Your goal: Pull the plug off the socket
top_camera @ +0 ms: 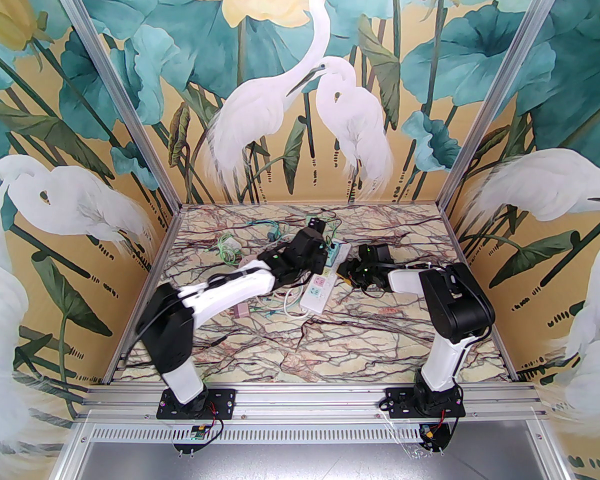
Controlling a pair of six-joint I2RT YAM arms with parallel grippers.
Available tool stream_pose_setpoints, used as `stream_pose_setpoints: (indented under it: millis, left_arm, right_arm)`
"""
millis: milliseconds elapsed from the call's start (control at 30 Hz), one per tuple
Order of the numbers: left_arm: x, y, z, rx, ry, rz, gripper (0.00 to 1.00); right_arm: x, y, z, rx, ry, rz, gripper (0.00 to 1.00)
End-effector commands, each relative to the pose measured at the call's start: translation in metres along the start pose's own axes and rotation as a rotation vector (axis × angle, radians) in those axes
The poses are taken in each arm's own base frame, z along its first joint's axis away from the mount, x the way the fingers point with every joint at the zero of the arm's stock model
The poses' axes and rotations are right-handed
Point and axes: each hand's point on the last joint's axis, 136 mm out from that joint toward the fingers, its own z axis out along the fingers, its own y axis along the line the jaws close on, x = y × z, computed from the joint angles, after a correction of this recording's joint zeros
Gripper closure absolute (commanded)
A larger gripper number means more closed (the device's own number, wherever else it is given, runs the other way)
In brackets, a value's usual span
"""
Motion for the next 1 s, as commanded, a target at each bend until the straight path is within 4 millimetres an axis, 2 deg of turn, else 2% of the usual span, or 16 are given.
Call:
stream_pose_setpoints:
  millis: [0,133,267,400,500,633,800,900,967]
  left_arm:
    - [0.016,0.007,-0.024,0.021,0.031,-0.028,0.91]
    - [0.049,0.018,-0.046,0.032,0.080,-0.058,0.91]
    - [0.079,0.038,-0.074,-0.011,0.099,-0.082,0.91]
    - [0.093,0.057,-0.109,-0.036,0.070,-0.128,0.90]
    - [0.089,0.066,-0.137,-0.025,0.019,-0.161,0.90]
    - [0.071,0.082,-0.173,-0.055,-0.073,-0.195,0.90]
    - [0.042,0.117,-0.225,-0.167,-0.243,-0.252,0.91]
    - [0.036,0.142,-0.246,-0.286,-0.292,-0.276,0.92]
    - [0.034,0.151,-0.252,-0.335,-0.302,-0.279,0.92]
  right_arm:
    - [0.023,-0.057,0.009,0.197,0.047,0.071,0.66]
    - [0.024,-0.057,0.009,0.195,0.046,0.071,0.66]
    - [0.023,-0.056,0.008,0.195,0.043,0.069,0.66]
    - [0.024,-0.057,0.009,0.195,0.043,0.069,0.66]
    - [0.024,-0.056,0.009,0.195,0.044,0.068,0.66]
    - [0.024,-0.055,0.009,0.197,0.041,0.063,0.66]
    - [0.024,-0.054,0.008,0.196,0.039,0.059,0.66]
    - [0.025,-0.054,0.007,0.198,0.038,0.056,0.66]
    - [0.025,-0.054,0.007,0.199,0.038,0.057,0.66]
